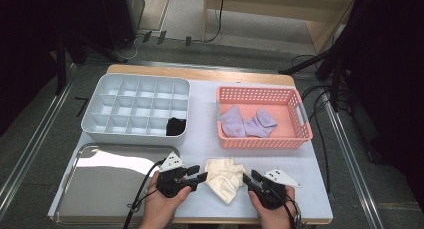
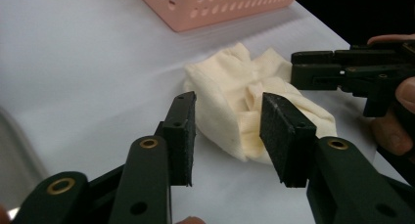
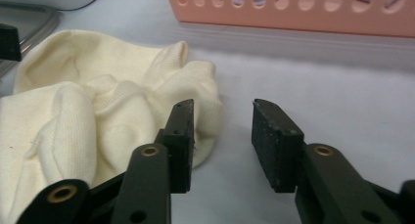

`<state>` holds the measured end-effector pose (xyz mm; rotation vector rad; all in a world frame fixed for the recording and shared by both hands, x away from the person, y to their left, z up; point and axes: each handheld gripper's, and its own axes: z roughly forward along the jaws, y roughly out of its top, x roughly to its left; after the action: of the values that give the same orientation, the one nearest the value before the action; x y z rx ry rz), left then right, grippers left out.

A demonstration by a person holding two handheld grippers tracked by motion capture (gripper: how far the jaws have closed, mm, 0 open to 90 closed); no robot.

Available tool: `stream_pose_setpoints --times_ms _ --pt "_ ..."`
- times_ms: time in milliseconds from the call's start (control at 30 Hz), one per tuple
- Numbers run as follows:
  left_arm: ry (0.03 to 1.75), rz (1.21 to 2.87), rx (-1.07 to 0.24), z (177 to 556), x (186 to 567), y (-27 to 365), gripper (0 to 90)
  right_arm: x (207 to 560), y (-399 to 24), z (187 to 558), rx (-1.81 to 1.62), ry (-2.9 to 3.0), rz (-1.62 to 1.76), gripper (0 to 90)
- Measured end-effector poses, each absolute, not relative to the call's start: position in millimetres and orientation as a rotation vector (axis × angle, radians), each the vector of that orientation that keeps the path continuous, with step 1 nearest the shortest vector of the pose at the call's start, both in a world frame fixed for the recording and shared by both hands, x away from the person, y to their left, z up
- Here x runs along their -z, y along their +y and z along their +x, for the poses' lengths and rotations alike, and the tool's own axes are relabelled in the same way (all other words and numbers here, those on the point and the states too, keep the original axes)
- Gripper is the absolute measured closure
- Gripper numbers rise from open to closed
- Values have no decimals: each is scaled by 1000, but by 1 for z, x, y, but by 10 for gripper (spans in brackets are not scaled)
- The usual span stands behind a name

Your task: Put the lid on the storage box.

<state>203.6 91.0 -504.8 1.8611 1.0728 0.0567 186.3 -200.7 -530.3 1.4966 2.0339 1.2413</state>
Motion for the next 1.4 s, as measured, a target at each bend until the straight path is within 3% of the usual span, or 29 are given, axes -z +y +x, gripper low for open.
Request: stream_pose_setpoints --times_ms 33,67,133,167,233,367,533,600,633,700,767,967,1033,1100,1167,1300,1400 --pt "1079 1870 -56 205 506 89 565 530 -199 187 -1256 2042 1506 657" --pt "1099 1888 -45 207 510 86 611 531 -197 190 -1272 2066 1511 732" --pt "1111 1899 -35 208 512 85 723 532 -197 190 -1274 2076 1505 759" --pt "1134 1917 -27 210 513 85 723 532 -196 191 -1272 2087 1498 790" --pt "1147 1922 -7 212 513 85 821 531 -196 192 -1286 2103 1491 863" --pt "1156 1937 -18 212 513 85 869 531 -196 192 -1286 2089 1494 871" --pt "1180 1927 -27 213 514 87 864 531 -194 192 -1208 2067 1496 855" --pt "1171 1928 -25 213 514 87 790 531 -194 192 -1206 2065 1483 826" --pt "1167 1928 -22 212 513 87 757 528 -194 188 -1217 2029 1460 732" --pt "1173 1913 -31 211 512 89 680 526 -195 185 -1250 2007 1453 729" --pt "1185 1882 -53 209 510 92 657 520 -197 179 -1312 1999 1425 744" --pt "1158 1842 -92 203 503 98 661 514 -190 158 -1413 2078 1325 798" --pt "1151 1840 -86 203 502 98 661 513 -186 153 -1477 2104 1309 764" --pt "1145 1846 -70 204 504 97 655 514 -176 152 -1454 2128 1286 661" --pt "1147 1848 -64 204 505 96 657 515 -175 152 -1445 2135 1288 666" --pt "1141 1857 -66 204 505 95 689 522 -169 154 -1406 2199 1297 840" --pt "1137 1851 -63 204 504 97 687 518 -167 152 -1445 2161 1296 866"
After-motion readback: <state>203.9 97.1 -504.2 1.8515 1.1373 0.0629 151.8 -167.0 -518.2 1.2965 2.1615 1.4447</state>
